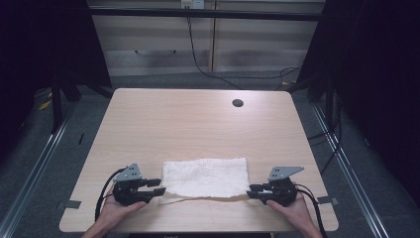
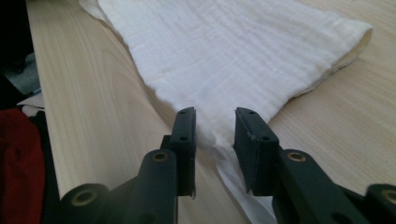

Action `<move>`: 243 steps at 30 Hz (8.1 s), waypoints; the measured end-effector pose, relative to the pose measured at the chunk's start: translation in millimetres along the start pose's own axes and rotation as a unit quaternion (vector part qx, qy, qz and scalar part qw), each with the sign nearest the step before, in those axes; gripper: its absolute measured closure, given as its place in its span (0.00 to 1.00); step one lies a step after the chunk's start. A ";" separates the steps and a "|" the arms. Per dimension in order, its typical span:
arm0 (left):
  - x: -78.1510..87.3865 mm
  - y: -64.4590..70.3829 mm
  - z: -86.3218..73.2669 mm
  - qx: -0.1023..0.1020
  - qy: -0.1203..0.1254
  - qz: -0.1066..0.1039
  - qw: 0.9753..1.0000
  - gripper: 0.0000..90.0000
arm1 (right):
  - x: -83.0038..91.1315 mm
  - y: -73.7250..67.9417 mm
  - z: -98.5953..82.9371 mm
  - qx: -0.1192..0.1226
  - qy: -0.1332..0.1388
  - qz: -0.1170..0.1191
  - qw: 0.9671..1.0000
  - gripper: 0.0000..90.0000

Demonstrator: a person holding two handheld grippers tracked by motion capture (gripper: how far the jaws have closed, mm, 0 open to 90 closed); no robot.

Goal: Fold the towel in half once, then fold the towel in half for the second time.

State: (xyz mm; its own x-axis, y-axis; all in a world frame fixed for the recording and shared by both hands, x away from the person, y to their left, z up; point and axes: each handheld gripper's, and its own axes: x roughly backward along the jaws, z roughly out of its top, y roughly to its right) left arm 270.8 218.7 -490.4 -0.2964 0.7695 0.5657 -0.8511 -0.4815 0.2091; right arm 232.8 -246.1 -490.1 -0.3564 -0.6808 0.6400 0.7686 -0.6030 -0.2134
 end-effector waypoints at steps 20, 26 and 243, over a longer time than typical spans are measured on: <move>-13.3 -25.6 27.8 0.024 0.005 0.017 1.000 0.55 | 0.4 39.6 47.7 -0.020 0.039 -0.026 0.999 0.58; -27.1 -27.9 26.3 0.026 -0.015 0.015 0.999 0.61 | -16.5 60.1 66.8 -0.016 0.027 -0.040 0.999 0.58; -21.1 -36.1 74.9 0.015 0.068 0.051 0.996 0.95 | -40.2 -11.0 23.1 0.029 -0.065 0.017 0.997 0.99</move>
State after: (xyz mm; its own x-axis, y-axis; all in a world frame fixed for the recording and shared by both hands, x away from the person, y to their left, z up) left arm 340.2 188.4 -450.2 -0.4391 0.7641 0.4726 -0.8002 -0.5717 0.1809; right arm 250.9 -202.6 -496.5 -0.2605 -0.6391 0.7236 0.8106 -0.5520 -0.1957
